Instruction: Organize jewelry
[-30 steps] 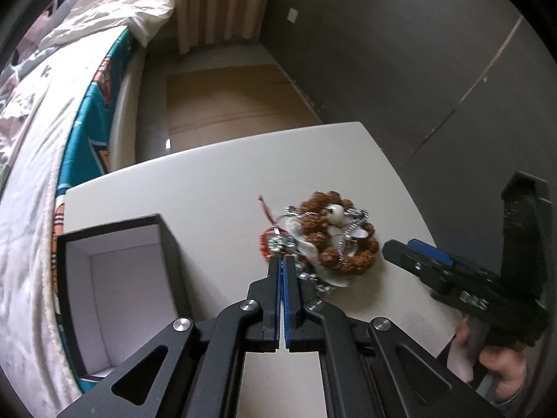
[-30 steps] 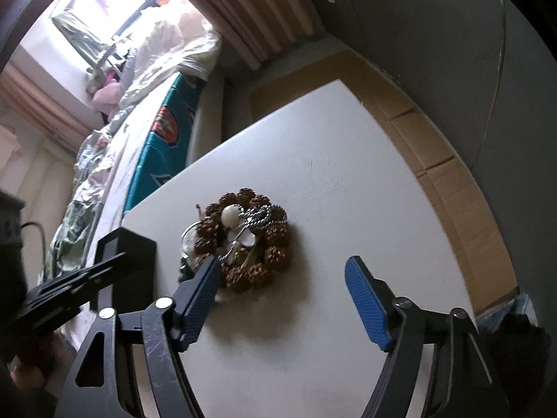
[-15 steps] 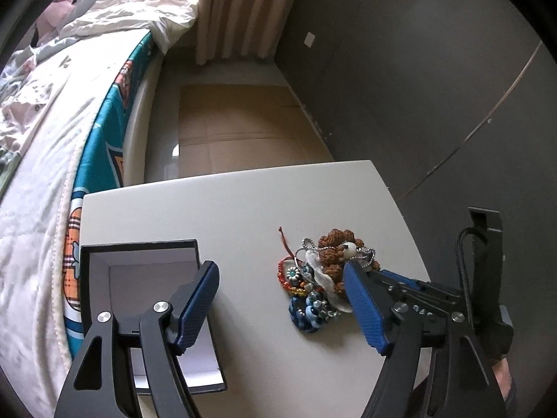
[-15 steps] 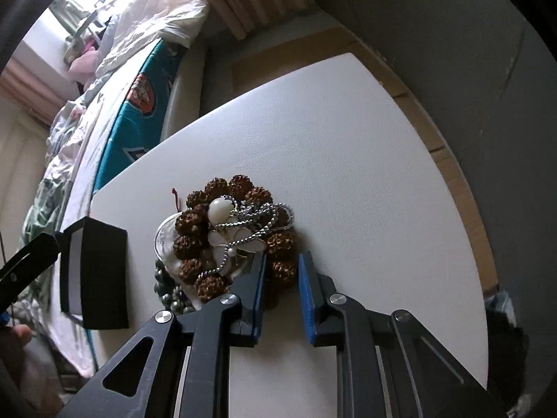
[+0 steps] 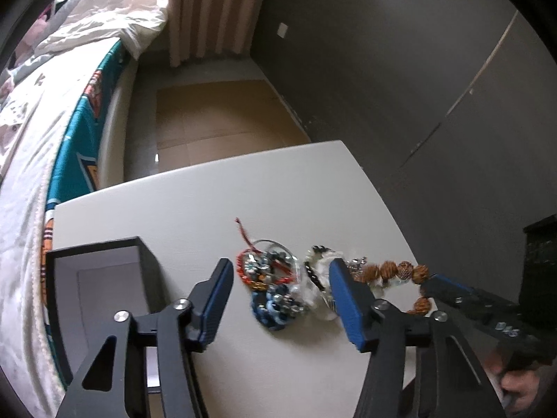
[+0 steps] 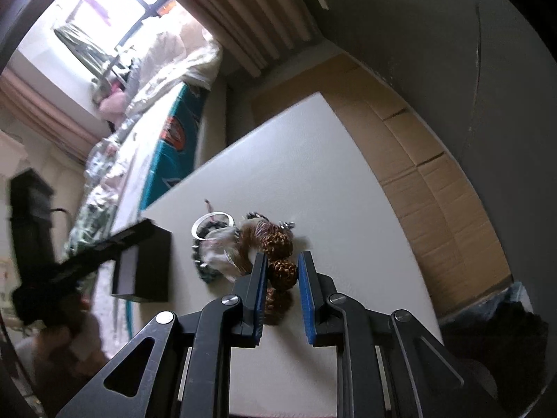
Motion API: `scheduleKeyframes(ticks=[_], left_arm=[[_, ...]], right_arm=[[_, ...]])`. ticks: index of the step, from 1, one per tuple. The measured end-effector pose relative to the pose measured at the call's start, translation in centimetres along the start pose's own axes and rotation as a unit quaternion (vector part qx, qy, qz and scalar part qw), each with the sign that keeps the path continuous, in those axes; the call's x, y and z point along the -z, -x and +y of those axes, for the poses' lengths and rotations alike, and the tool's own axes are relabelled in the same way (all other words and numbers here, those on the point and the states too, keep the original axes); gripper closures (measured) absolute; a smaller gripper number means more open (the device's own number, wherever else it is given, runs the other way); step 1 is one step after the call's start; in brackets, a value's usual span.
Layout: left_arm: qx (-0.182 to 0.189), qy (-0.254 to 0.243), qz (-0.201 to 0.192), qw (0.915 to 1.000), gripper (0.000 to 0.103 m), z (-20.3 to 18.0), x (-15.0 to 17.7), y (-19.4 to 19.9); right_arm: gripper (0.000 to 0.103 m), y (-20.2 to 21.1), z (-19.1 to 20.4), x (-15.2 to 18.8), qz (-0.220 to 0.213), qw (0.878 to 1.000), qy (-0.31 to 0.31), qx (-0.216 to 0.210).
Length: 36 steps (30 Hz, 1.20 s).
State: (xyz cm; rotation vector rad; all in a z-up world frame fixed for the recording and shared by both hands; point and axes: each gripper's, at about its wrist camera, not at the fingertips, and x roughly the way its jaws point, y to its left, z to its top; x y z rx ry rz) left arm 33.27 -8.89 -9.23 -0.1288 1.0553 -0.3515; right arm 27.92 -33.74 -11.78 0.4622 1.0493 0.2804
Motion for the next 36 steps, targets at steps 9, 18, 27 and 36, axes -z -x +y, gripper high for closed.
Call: scheduleKeyframes(ticks=[9, 18, 27, 36], left_arm=[[0.017, -0.018, 0.021, 0.9995, 0.067, -2.2, 0.7, -1.6], [0.034, -0.045, 0.036, 0.9977, 0.073, -5.6, 0.8, -3.8], [0.035, -0.068, 0.117, 0.9902, 0.073, -7.9, -0.8, -9.1], [-0.015, -0.093, 0.142, 0.9853, 0.073, -8.3, -1.6, -11.4]], right_arm=[[0.084, 3.6, 0.1, 0.1, -0.030, 1.000, 0.003, -0.008], [0.084, 4.4, -0.8, 0.3, -0.041, 0.999, -0.011, -0.007], [0.084, 3.5, -2.9, 0.4, -0.039, 0.998, -0.053, -0.014], [0.084, 3.3, -3.7, 0.5, -0.038, 0.998, -0.057, -0.016]])
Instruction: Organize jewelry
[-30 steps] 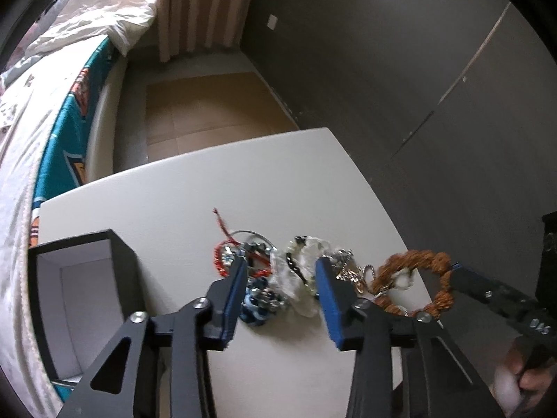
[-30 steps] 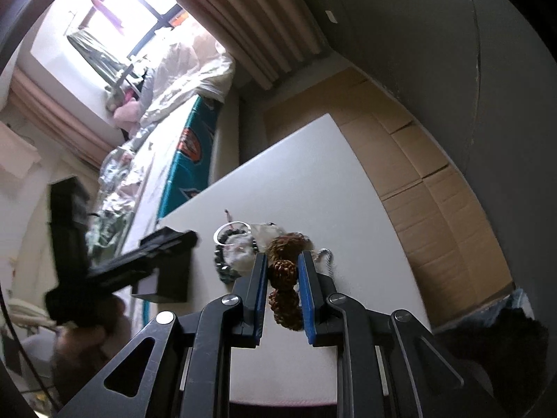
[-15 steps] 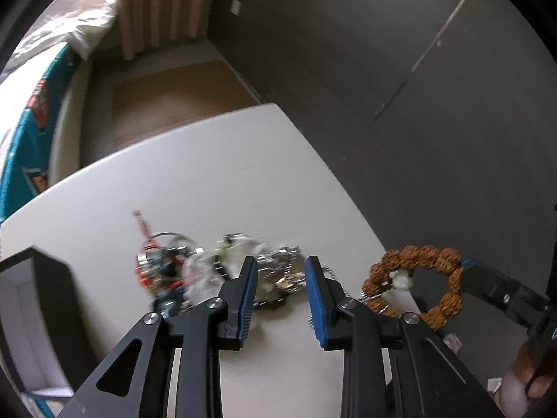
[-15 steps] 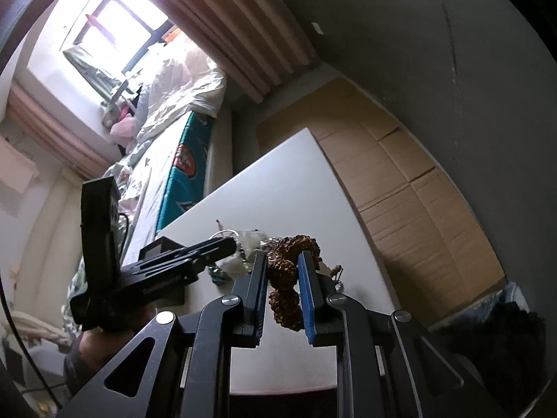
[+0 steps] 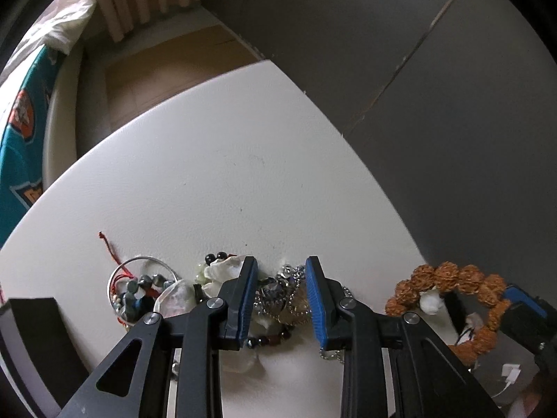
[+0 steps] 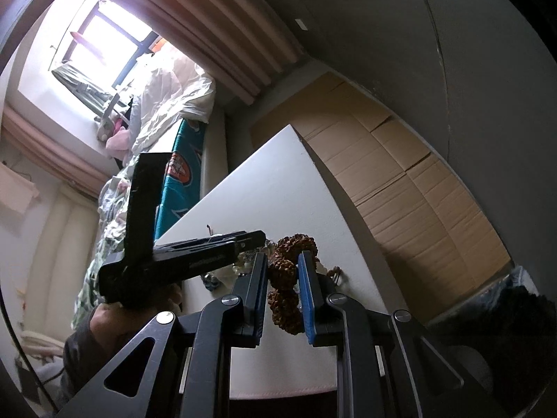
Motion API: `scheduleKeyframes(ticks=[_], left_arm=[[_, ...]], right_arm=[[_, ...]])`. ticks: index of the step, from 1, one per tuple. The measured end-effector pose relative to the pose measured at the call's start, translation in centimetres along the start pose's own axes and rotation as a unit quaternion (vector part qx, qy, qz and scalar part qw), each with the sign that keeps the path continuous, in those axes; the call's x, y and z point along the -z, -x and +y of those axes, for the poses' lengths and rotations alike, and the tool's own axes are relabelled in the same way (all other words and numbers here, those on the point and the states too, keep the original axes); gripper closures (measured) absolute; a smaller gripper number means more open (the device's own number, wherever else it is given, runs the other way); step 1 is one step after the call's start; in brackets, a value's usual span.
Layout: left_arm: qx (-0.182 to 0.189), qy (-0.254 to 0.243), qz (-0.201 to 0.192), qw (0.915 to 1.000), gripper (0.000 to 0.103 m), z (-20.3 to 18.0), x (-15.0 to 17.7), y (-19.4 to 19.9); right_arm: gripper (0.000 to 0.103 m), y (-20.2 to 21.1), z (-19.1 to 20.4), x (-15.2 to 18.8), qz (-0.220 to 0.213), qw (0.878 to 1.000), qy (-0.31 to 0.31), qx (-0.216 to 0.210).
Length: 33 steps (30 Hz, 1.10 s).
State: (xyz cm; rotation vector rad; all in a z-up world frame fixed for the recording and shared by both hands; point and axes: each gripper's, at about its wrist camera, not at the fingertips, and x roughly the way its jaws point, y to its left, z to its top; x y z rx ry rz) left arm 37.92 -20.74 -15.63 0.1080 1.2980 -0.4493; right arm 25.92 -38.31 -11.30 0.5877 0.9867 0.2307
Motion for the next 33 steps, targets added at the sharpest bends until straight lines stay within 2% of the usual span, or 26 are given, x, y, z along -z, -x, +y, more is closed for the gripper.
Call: scheduleKeyframes(ticks=[4, 8, 12, 16, 18, 20, 24, 29, 33], left_arm=[[-0.035, -0.033, 0.005, 0.9988, 0.073, -1.0, -0.1, -0.2], [-0.073, -0.085, 0.008, 0.9937, 0.073, -2.2, 0.4, -0.5], [-0.077, -0.092, 0.022, 0.9925, 0.073, -2.4, 0.0, -0.7], [-0.092, -0.121, 0.023, 0.9881, 0.073, -3.7, -0.8, -1.6], [-0.100, -0.126, 0.024, 0.9867, 0.083, -3.9, -0.7, -1.6], [-0.075, -0.108, 0.036, 0.9906, 0.084, -3.5, -0.4, -1.7], [-0.054, -0.090, 0.022, 0.9942, 0.084, -2.7, 0.2, -0.3], [-0.033, -0.051, -0.024, 0.9979, 0.084, -1.2, 0.6, 3.7], [-0.018, -0.032, -0.066, 0.9971, 0.084, -0.1, 1.2, 7.9]], right_arm=[[0.084, -0.2, 0.0, 0.0, 0.003, 1.000, 0.000, 0.004], [0.084, -0.6, 0.1, 0.1, 0.008, 1.000, -0.004, 0.008], [0.084, -0.9, 0.1, 0.0, 0.008, 1.000, -0.007, 0.009], [0.084, -1.2, -0.1, -0.1, 0.006, 1.000, -0.010, 0.013], [0.084, -1.1, -0.1, 0.0, 0.006, 1.000, -0.014, 0.013], [0.084, -0.8, -0.1, 0.1, 0.004, 1.000, -0.014, 0.011], [0.084, -0.2, 0.1, 0.3, 0.000, 1.000, -0.006, 0.009], [0.084, 0.4, 0.7, 0.4, -0.005, 1.000, 0.000, 0.002], [0.084, 1.0, 1.5, 0.5, -0.011, 1.000, 0.013, 0.002]])
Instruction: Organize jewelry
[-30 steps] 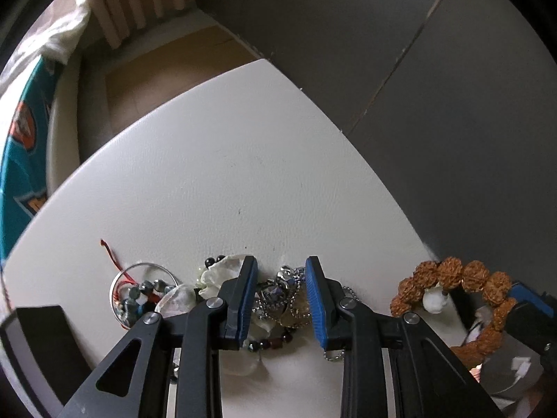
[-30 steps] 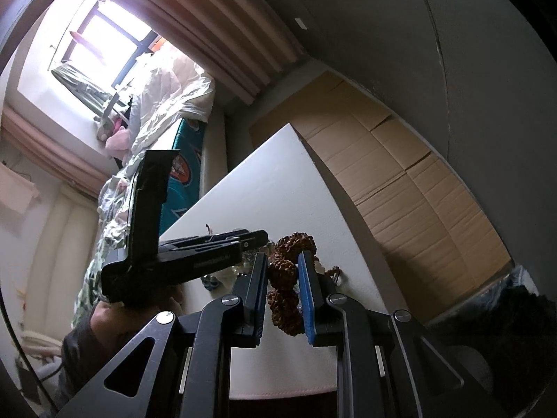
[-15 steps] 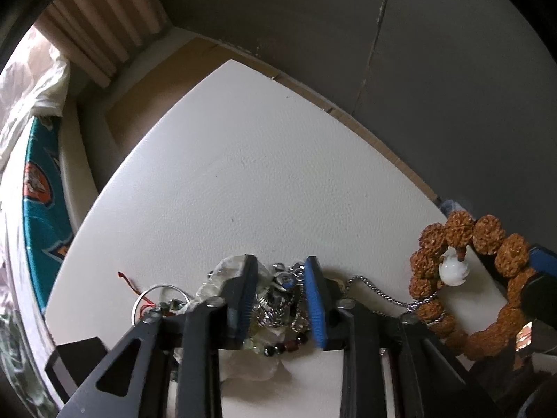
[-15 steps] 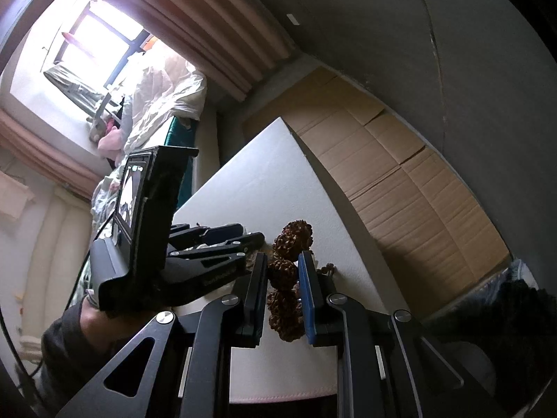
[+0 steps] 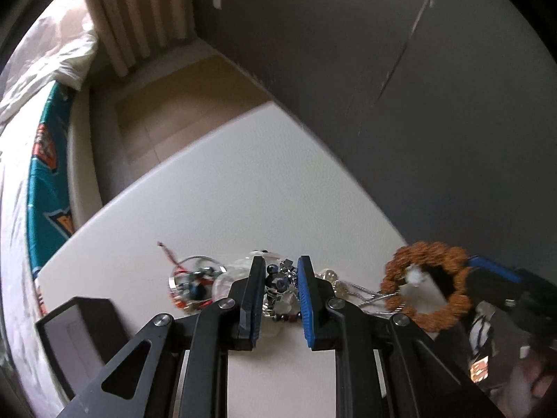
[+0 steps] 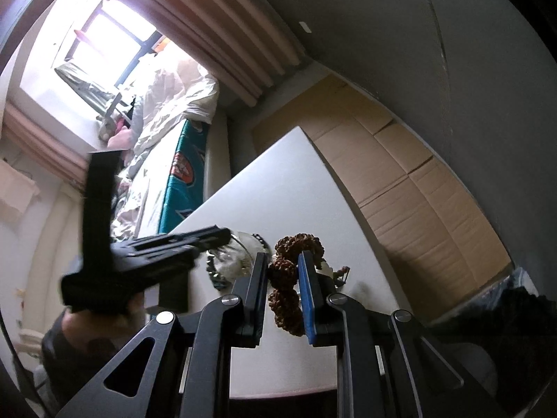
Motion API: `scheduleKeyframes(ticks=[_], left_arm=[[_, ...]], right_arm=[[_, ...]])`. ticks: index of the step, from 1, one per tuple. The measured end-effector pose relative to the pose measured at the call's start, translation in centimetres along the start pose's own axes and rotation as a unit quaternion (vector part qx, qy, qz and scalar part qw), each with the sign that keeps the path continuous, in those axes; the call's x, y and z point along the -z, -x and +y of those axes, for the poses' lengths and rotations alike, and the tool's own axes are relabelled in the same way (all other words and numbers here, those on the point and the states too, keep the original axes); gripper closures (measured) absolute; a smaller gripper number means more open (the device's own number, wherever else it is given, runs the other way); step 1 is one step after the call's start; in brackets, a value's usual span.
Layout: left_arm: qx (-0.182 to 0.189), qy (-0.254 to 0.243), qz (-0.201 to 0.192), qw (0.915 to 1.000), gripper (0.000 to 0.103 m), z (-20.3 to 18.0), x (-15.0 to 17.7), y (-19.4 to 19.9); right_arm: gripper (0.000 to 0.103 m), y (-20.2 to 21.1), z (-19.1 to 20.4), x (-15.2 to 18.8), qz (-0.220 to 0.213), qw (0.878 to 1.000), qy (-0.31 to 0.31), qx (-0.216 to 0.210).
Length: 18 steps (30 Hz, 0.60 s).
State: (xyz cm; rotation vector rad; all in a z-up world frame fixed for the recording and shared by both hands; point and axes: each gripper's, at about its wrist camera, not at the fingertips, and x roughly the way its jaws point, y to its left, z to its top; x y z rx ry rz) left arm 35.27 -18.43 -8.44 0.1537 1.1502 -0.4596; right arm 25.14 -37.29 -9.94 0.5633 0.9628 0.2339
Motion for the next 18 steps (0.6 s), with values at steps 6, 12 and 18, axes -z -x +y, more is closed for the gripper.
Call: scheduleKeyframes(ticks=[6, 12, 18], left_arm=[[-0.006, 0.016, -0.062, 0.9979, 0.084, 1.4, 0.6, 6.6], [-0.025, 0.032, -0.111, 0.9930, 0.084, 3.3, 2.0, 12.3], [-0.037, 0.038, -0.147, 0.9877, 0.084, 4.4, 2.8, 16.6]], right_arm=[[0.084, 0.9, 0.6, 0.2, -0.007, 1.000, 0.006, 0.000], [0.084, 1.9, 1.9, 0.7, -0.015, 1.000, 0.021, 0.002], [0.084, 1.7, 2.8, 1.0, -0.012, 1.000, 0.029, 0.006]])
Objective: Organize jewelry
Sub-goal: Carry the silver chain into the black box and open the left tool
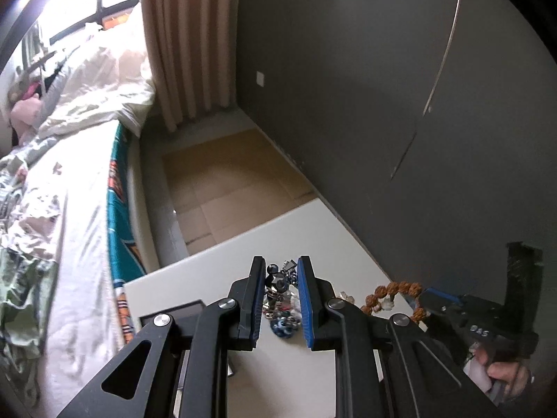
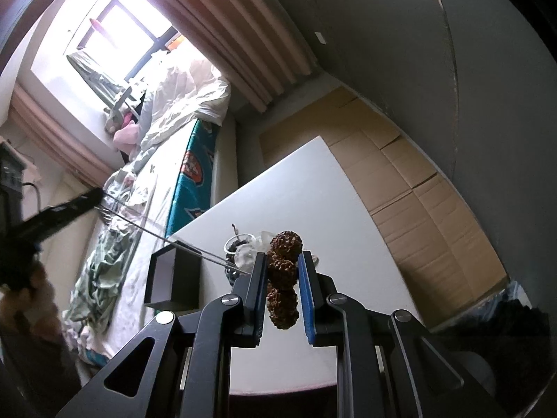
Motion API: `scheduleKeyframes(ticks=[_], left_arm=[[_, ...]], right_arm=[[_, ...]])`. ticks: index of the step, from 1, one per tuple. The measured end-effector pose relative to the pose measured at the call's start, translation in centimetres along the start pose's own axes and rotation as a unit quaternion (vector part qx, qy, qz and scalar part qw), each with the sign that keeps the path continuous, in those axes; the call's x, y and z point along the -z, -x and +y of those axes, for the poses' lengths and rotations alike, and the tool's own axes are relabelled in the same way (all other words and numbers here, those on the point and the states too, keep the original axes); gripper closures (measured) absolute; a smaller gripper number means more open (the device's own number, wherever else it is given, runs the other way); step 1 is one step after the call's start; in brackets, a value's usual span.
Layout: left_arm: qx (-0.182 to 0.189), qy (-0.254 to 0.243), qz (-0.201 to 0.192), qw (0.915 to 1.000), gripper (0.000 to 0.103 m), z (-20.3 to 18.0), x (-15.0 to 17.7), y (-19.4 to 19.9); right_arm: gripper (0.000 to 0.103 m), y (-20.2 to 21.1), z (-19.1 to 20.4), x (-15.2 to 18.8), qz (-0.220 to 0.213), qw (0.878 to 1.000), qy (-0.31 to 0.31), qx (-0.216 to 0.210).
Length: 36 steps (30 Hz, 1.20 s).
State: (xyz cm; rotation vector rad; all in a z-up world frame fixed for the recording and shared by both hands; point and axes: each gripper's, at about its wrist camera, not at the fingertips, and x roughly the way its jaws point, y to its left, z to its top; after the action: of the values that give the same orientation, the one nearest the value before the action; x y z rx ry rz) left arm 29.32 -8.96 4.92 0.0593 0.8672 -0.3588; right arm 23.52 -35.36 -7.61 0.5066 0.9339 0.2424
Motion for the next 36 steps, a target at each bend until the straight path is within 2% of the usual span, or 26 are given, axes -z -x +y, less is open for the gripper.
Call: scheduleKeyframes(ticks=[13, 20, 36], left_arm=[[-0.038, 0.002, -0.064, 0.9972, 0.084, 2.7, -0.5, 7.3], [-0.055, 0.017, -0.079, 0.9952, 0.084, 4.8, -0.3, 9.1], [-0.079, 0.007, -0.122, 0.9894, 0.084, 6.1, -2.5, 13.9]], right_arm=[[0.084, -2.6, 0.6, 1.1, 0.019, 1.000, 0.003, 0.022], [0.084, -3.9, -0.1, 2.0, 0.034, 0.999, -0.006, 0.028], [0.084, -0.8, 6.5, 0.5, -0.004, 0.999, 0.039, -0.032]])
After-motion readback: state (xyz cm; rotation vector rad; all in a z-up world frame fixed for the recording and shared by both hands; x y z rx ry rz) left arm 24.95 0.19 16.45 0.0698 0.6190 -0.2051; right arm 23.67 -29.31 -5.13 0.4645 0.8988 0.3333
